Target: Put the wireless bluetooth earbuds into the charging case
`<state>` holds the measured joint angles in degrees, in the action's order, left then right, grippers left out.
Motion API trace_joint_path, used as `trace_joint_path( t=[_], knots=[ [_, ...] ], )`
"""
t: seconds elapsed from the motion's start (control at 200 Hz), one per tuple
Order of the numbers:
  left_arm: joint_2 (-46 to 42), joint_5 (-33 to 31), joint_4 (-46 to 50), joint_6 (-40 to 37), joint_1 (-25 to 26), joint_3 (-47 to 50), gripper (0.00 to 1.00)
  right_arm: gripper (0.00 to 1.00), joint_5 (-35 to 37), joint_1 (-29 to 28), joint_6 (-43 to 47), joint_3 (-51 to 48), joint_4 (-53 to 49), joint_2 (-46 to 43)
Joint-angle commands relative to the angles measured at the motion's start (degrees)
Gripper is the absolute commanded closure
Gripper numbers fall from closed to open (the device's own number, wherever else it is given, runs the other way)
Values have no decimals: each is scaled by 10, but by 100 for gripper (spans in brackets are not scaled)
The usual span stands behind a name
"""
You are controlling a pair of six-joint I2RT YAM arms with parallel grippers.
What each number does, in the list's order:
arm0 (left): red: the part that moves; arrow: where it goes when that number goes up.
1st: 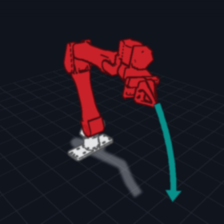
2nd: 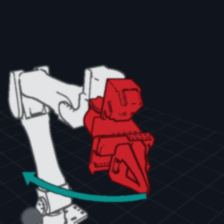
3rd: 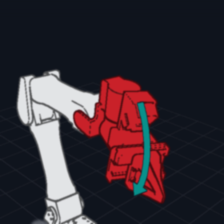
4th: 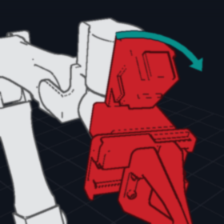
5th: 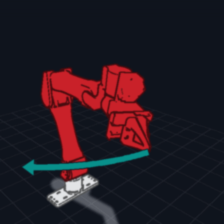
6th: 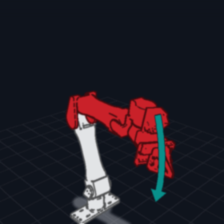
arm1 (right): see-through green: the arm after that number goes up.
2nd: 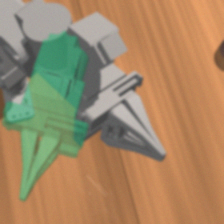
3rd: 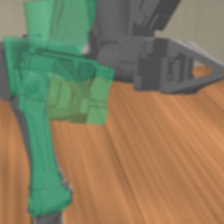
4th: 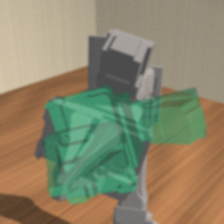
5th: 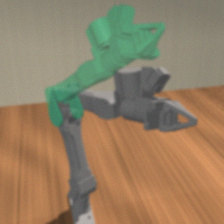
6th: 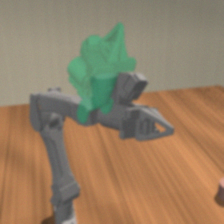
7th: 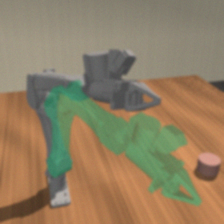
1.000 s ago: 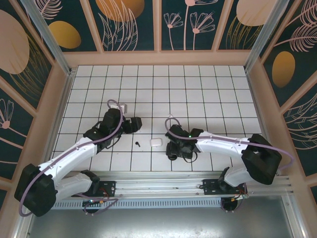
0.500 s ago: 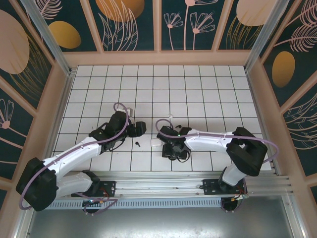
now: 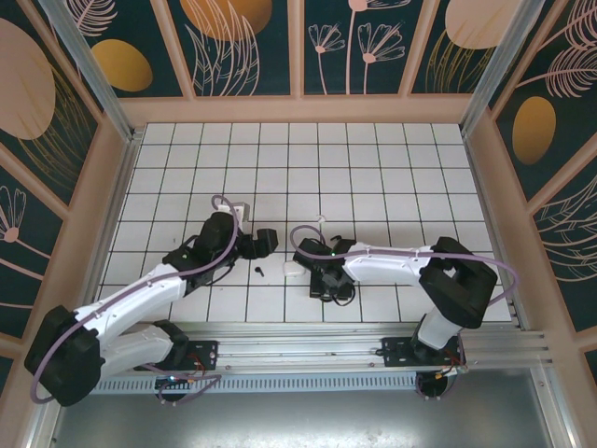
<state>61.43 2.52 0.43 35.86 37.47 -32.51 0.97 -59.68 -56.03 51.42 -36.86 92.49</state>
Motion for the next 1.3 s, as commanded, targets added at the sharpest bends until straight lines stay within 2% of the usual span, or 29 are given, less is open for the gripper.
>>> trace_joint_path(
  t=[0.0, 0.16, 0.38, 0.49, 0.606, 0.846, 1.026, 1.171, 1.296],
  knots=[
    [-37, 65, -108, -20, 3, 30, 12, 55, 2, 5, -4, 35, 4, -34],
    [-54, 145, -187, -27, 3, 38, 16, 56, 1, 37, -5, 65, 8, -95],
    [-45, 191, -277, -6, 5, 35, 23, 58, -14, 96, -6, 103, 56, -171],
    [-23, 182, -323, 8, 24, 29, 29, 57, -43, 125, -21, 89, 97, -210],
    [15, 164, -346, 12, 56, 23, 32, 58, -57, 144, -51, 62, 143, -256],
    [98, 141, -452, 35, 115, 13, 41, 58, -47, 156, -51, 75, 123, -274],
    [145, 147, -541, 75, 120, -6, 56, 58, -68, 156, -57, 60, 155, -270],
    [162, 144, -549, 78, 121, -21, 60, 58, -75, 156, -62, 59, 169, -270],
    [170, 143, -545, 75, 121, -26, 68, 57, -75, 156, -62, 63, 169, -269]
  ],
)
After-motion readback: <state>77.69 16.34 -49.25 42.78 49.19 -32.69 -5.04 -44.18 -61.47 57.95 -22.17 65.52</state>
